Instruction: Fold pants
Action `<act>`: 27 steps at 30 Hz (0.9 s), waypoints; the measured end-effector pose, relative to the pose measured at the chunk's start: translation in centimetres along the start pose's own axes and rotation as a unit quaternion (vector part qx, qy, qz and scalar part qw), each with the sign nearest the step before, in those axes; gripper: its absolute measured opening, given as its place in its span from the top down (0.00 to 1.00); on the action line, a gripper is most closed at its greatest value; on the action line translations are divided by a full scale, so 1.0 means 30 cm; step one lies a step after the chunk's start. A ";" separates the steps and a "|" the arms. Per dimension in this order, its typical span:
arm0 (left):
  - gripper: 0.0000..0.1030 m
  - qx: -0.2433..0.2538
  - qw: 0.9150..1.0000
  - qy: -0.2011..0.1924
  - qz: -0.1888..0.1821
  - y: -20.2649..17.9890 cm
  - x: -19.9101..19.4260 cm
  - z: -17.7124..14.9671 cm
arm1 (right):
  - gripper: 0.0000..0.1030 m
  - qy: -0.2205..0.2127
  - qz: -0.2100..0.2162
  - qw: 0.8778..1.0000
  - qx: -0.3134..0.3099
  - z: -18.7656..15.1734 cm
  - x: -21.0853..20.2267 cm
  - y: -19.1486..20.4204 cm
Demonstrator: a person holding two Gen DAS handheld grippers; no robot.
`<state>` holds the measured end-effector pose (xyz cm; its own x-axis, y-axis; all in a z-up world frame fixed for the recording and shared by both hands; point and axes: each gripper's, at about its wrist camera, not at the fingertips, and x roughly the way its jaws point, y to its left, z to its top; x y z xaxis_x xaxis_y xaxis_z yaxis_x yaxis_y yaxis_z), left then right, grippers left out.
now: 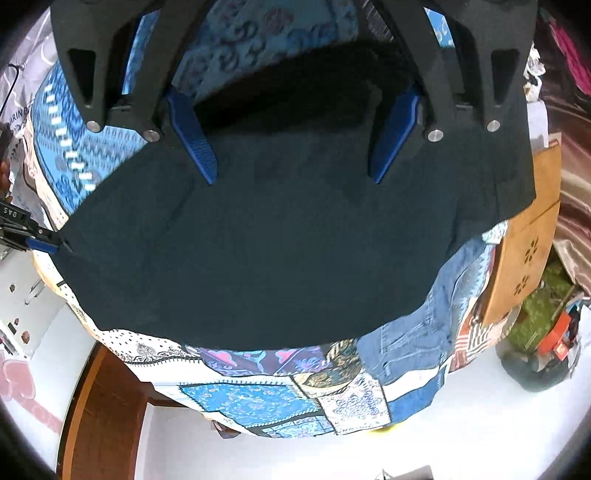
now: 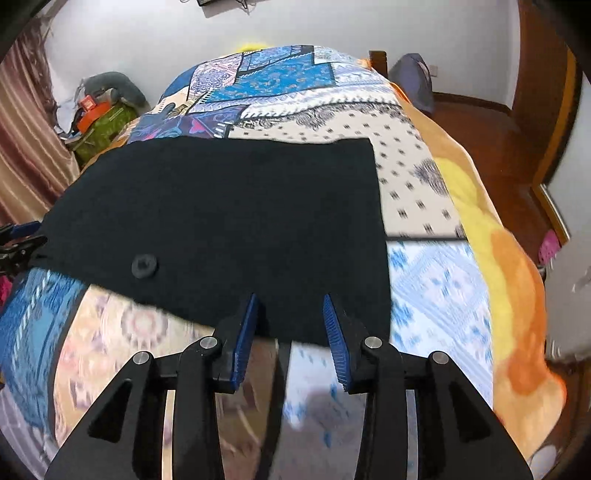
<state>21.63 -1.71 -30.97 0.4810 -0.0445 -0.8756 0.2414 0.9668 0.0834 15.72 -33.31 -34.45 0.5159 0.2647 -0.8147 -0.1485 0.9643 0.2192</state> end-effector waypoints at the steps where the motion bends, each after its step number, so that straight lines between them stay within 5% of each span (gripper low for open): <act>1: 0.17 -0.001 1.000 0.002 0.002 0.009 -0.008 -0.008 | 0.68 0.003 -0.004 1.000 -0.002 -0.007 -0.005 0.006; 4: 0.17 0.006 1.000 0.006 0.020 0.015 -0.031 -0.020 | 0.67 0.019 -0.034 0.999 0.003 -0.034 -0.012 0.007; 9: 0.18 0.036 0.998 -0.017 0.044 -0.005 -0.093 0.027 | 0.66 0.003 -0.026 0.997 0.074 -0.058 -0.077 -0.048; 14: 0.18 0.045 0.998 -0.048 0.009 -0.073 -0.125 0.139 | 0.50 -0.037 -0.011 0.993 0.111 -0.057 -0.129 -0.040; 20: 0.18 0.064 0.997 -0.020 -0.039 -0.201 -0.027 0.229 | 0.46 -0.032 0.032 0.985 0.166 -0.060 -0.066 -0.040; 22: 0.28 0.071 0.996 -0.003 -0.054 -0.238 0.017 0.236 | 0.46 -0.024 0.041 0.982 0.181 -0.063 -0.040 -0.045; 24: 0.48 0.077 0.995 0.017 -0.066 -0.261 0.053 0.231 | 0.46 -0.029 0.045 0.979 0.195 -0.062 -0.014 -0.055; 27: 0.58 0.083 0.993 0.032 -0.079 -0.286 0.093 0.221 | 0.46 -0.047 0.049 0.976 0.209 -0.057 0.001 -0.069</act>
<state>26.50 -11.81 -30.98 0.3726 -0.1707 -0.9121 0.4477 0.8940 0.0156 14.61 -35.32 -35.83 0.5942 0.3373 -0.7302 0.1455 0.8478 0.5100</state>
